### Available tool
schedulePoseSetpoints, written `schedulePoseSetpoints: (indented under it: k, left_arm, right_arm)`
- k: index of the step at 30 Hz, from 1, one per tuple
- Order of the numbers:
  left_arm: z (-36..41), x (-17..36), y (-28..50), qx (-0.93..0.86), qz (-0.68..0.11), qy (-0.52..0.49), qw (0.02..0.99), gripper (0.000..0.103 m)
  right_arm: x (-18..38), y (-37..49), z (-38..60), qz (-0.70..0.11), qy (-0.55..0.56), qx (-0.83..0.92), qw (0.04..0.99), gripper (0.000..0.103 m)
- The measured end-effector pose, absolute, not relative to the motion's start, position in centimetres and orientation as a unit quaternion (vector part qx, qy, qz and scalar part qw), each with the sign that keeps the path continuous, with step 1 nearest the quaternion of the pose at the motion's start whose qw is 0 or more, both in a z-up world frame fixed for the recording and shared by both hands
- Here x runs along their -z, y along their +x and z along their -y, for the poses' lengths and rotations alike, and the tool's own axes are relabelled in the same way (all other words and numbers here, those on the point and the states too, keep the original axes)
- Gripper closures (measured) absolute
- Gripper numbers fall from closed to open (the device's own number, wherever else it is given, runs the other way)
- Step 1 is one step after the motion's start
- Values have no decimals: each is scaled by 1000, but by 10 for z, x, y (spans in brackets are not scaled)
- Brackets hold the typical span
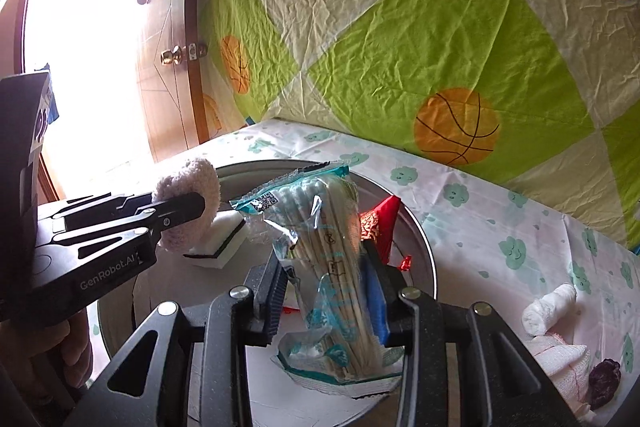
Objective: Organize soft objects
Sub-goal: 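Open both tools to drop the fluffy item and stick bag into the tin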
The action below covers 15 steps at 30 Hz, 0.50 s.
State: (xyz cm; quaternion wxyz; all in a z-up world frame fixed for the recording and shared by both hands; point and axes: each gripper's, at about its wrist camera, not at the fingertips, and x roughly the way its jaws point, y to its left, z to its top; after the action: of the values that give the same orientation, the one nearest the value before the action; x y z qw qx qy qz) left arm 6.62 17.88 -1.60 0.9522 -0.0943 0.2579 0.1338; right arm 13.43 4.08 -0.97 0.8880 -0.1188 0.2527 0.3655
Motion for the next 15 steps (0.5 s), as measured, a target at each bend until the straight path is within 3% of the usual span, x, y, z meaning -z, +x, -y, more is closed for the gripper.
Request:
schedulePoseSetpoints:
  k: [6, 10, 11, 13, 15]
  left_arm:
    - [-186, 23, 77, -133, -290, -92, 943, 83]
    - [-186, 23, 77, -133, -292, -87, 943, 73]
    - [-186, 23, 77, -133, -293, -87, 943, 70]
    - [-185, 22, 75, -137, -293, -87, 942, 46]
    - [-185, 21, 73, -146, -289, -84, 942, 37]
  right_arm:
    - [16, 138, -54, -277, -136, -370, 876, 65]
    - [19, 137, -55, -282, -133, -376, 872, 63]
    - [19, 136, -55, -281, -131, -379, 872, 61]
    - [17, 133, -51, -272, -125, -376, 877, 41]
    - [14, 132, -46, -267, -114, -376, 880, 38]
